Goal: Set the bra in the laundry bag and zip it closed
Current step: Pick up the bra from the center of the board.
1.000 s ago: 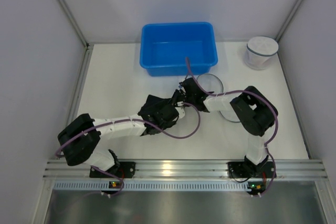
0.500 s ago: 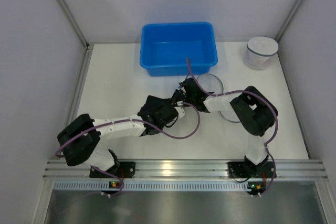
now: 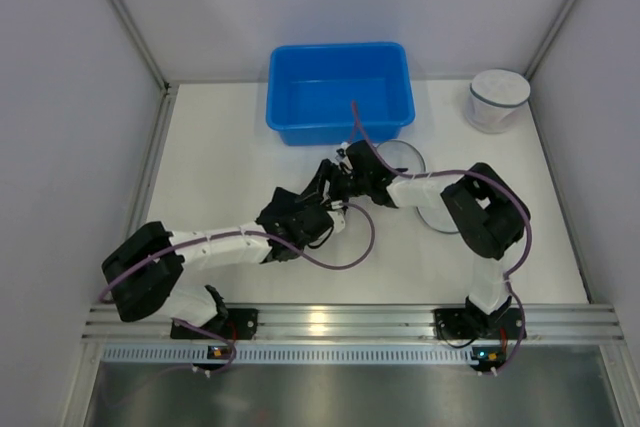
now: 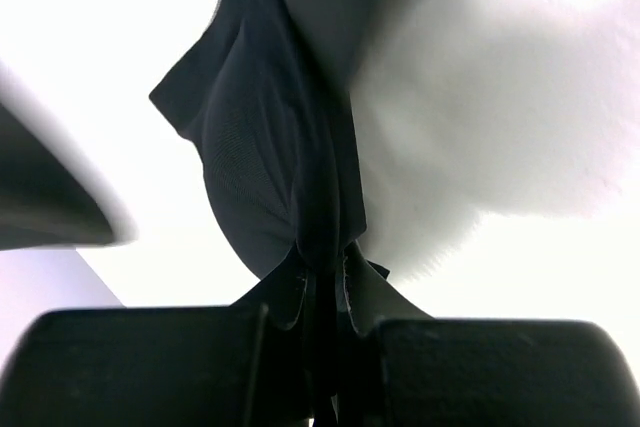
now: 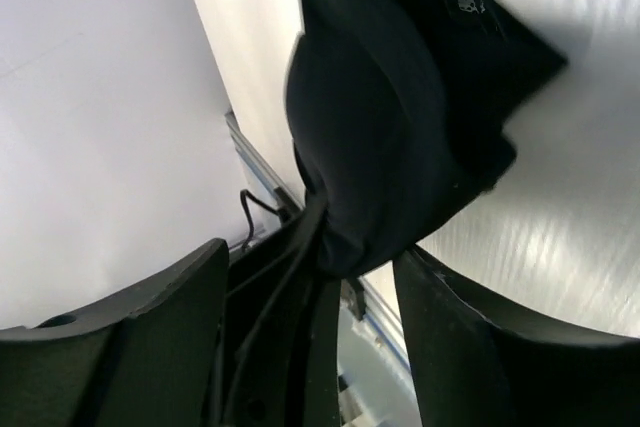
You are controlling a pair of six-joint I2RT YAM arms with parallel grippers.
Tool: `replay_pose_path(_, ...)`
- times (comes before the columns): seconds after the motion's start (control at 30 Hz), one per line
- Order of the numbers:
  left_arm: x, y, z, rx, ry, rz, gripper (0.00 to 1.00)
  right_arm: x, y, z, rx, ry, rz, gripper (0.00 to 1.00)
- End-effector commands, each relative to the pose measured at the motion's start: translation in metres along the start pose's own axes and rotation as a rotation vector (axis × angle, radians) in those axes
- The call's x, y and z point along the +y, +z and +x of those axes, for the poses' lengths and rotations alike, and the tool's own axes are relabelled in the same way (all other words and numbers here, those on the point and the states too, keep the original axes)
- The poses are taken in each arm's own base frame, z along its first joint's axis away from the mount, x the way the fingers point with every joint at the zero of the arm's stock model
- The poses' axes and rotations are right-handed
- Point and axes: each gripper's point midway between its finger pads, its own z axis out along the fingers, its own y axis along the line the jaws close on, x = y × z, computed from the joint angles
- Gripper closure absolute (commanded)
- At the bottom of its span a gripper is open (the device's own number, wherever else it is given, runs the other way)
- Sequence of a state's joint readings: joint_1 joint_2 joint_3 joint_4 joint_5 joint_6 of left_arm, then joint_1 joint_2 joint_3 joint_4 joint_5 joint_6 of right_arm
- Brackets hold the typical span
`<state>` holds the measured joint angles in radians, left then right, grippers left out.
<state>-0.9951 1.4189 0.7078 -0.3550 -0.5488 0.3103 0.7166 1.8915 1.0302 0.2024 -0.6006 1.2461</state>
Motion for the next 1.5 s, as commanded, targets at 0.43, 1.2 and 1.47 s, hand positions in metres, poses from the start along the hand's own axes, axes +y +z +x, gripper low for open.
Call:
replay_pose_path(0.43,0.017,-0.052,-0.002,-0.119,-0.268,0.248,1.0,0.094,-0.052,-0.041,-0.086,-0.364,-0.141,0.01)
replay_pose_path(1.2,0.073,-0.118,-0.059,-0.388,-0.626,0.523,1.0,0.072,-0.216,-0.09,-0.169,-0.77,-0.048,0.01)
replay_pose_path(1.47,0.091,-0.141,-0.103,-0.504,-0.617,0.622,1.0,-0.075,-0.341,-0.101,-0.182,-0.61,0.325,0.01)
